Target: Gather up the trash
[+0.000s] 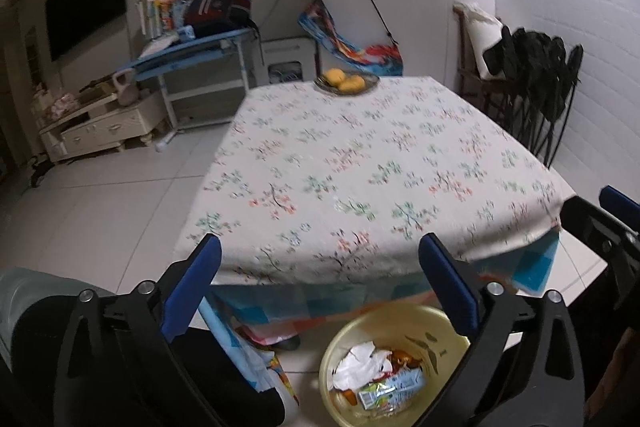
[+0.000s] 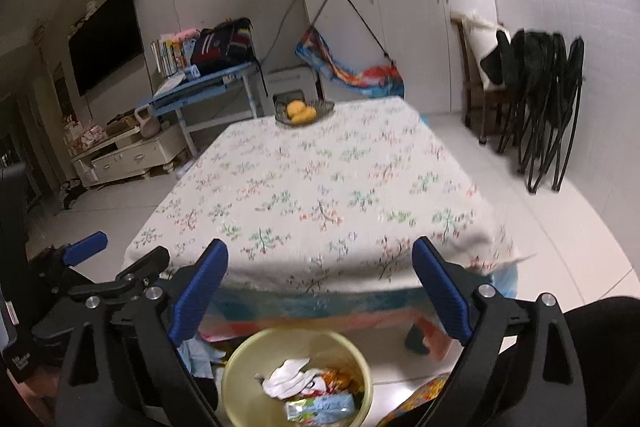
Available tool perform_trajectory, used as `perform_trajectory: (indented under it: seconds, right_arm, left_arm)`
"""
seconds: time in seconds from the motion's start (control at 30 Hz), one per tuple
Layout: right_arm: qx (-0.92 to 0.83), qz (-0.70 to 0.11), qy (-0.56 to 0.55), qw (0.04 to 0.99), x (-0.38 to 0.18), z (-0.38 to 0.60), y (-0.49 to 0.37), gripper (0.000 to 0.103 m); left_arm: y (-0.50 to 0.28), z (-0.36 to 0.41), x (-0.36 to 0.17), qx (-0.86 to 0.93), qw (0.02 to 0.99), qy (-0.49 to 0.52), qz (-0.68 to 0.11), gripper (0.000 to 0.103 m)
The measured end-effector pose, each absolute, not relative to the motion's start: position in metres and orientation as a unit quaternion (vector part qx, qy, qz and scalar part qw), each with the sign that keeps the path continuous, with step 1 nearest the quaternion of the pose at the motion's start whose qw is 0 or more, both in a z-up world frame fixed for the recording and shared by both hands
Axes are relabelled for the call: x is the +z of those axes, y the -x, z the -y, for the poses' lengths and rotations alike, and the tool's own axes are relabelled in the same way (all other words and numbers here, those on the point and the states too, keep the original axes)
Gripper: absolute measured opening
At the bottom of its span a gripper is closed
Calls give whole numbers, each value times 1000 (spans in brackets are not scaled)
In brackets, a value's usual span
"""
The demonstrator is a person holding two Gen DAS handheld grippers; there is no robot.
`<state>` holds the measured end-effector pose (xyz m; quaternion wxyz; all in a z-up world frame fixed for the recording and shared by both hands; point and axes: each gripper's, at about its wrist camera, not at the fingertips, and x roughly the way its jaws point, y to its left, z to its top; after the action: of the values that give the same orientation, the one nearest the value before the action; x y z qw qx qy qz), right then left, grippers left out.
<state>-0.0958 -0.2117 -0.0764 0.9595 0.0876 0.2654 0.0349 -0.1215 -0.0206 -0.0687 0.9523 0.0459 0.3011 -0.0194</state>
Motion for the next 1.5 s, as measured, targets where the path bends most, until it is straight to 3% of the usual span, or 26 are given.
perform_trajectory:
  seconds: [1.33,1.5]
  right_arm:
    - [13,-251,-77,965,-79,208,94,94]
    - [16,-251,-84,964,-78,210,91,94]
  left_arm:
    - [124,27,-61,-13,960,-68,-270,96]
    - [116,27,-63,-25,951,-66,-300,96]
